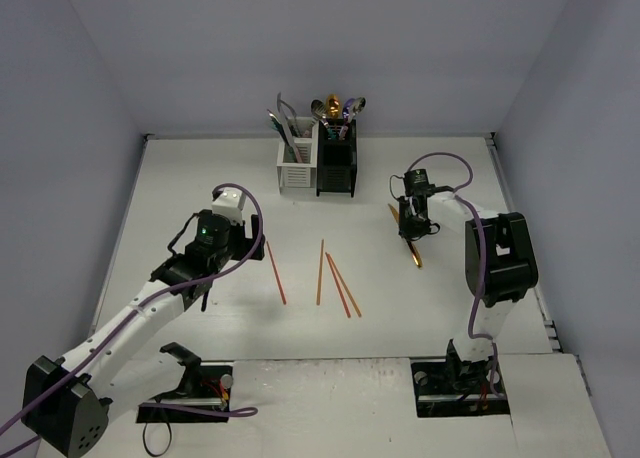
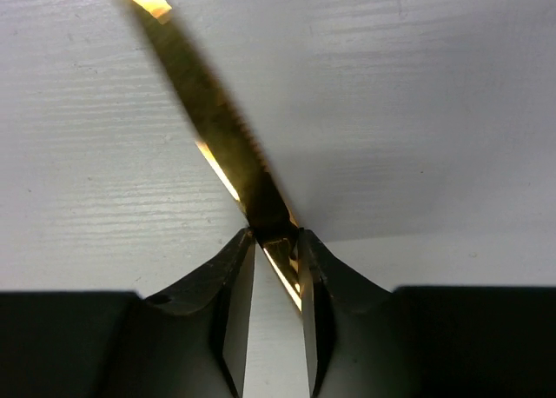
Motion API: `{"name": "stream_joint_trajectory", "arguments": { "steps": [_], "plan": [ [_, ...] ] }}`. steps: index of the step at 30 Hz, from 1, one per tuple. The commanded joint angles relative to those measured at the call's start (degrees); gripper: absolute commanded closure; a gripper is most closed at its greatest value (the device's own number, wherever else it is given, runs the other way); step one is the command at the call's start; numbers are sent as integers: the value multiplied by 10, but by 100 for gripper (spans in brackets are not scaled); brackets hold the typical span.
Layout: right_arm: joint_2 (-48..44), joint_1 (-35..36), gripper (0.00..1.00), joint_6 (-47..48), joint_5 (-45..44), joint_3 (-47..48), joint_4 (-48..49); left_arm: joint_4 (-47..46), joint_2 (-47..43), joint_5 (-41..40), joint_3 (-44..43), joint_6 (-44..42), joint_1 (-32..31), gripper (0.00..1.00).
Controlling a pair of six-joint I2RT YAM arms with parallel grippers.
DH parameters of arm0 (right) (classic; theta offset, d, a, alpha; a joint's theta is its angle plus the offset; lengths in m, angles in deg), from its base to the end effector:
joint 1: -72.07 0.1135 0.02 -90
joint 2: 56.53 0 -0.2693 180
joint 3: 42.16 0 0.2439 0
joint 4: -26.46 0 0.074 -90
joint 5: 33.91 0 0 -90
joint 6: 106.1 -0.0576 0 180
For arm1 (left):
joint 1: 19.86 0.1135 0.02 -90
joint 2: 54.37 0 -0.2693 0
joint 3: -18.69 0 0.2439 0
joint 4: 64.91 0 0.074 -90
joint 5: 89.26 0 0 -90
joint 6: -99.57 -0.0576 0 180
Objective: Sort the eating utensils into containers
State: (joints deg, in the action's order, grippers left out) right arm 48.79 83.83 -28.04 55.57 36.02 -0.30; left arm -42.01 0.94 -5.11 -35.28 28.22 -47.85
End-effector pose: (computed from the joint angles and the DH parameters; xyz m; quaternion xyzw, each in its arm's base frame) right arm 0.3777 0.0781 0.1556 0.0029 0.9508 0.0594 0.3041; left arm 0.2061 -0.1029 0.2753 0.0407 0.8382 -0.1753 0.5148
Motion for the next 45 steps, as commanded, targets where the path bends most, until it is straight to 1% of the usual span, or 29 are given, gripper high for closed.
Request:
{"name": "stream_joint_trajectory", "arguments": {
  "steps": [1, 4, 7, 10, 11, 13, 16, 22, 27, 32, 38, 42, 45],
  "plan": [
    [38, 9, 90, -18, 7, -30, -88, -36, 3, 0, -11, -4, 3, 20],
    [41, 10, 94, -42, 7, -22, -88, -36, 7, 3, -13, -3, 3, 20],
    [44, 9, 94, -62, 7, -11, -88, -36, 8, 4, -15, -2, 3, 20],
    [42, 10, 80, -72, 7, -3, -89, -35, 7, 6, -14, -2, 3, 20],
    [40, 9, 73, -70, 7, -4, -90, -34, 6, 5, -15, -3, 3, 20],
    [32, 10, 65, -62, -10, -7, -93, -31, 2, 2, -14, -4, 3, 20],
    [21, 10, 61, -41, -13, -17, -101, -31, -4, 0, -12, -6, 3, 20],
    [9, 9, 60, 4, -19, -27, -122, -33, -7, 3, -13, -12, 3, 20],
    [10, 10, 63, 30, -27, -23, -134, -38, -5, 10, -12, -16, 3, 20],
    [28, 11, 67, 48, -6, -11, -133, -39, -4, 16, -12, -16, 3, 20],
    [54, 20, 72, 56, 0, 0, -132, -36, -12, 21, -13, -18, 3, 20],
    [63, 36, 79, 58, -2, 5, -130, -28, -19, 23, -16, -12, 3, 20],
    [64, 48, 90, 59, 0, 10, -127, -22, -22, 31, -21, -7, 3, 20]
  ]
}}
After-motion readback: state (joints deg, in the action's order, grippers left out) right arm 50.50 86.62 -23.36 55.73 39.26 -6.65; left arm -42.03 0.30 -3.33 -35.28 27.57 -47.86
